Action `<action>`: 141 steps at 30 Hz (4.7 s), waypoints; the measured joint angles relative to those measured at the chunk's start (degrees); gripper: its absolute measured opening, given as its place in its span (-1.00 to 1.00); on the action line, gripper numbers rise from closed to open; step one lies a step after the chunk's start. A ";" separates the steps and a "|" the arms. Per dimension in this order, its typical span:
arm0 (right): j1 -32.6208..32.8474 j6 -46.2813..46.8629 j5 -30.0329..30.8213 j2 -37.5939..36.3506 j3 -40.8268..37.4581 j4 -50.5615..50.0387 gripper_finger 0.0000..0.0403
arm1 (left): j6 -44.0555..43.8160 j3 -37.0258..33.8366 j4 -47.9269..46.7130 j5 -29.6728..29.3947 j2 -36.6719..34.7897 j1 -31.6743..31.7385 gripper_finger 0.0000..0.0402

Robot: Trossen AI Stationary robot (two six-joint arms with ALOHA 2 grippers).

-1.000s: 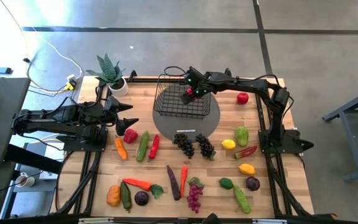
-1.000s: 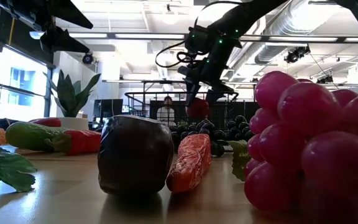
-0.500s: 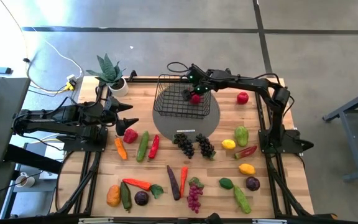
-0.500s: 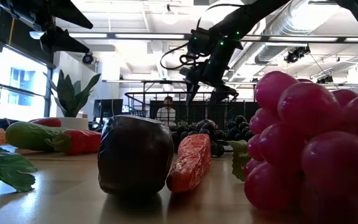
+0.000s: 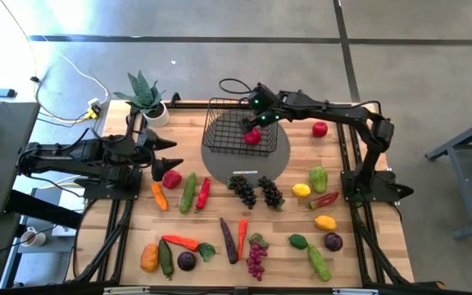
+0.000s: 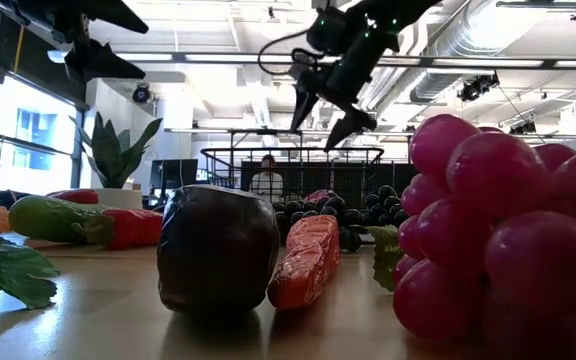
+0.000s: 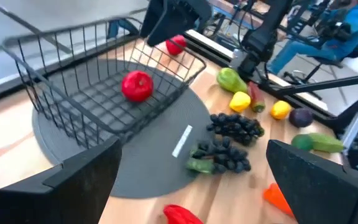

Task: Build produce basket
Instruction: Put the green bell pepper into the wire basket

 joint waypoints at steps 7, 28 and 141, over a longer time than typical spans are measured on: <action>4.07 2.67 0.02 -2.44 -0.02 0.04 0.84 | -4.47 1.27 -3.72 0.05 2.08 -1.15 0.94; 9.40 2.33 2.36 -4.09 -0.02 -0.32 0.84 | -23.50 14.67 -39.33 -0.23 21.16 -1.13 0.94; 13.10 7.89 15.45 -14.30 -0.02 -9.54 0.84 | 6.79 6.78 19.13 7.61 25.34 14.28 0.04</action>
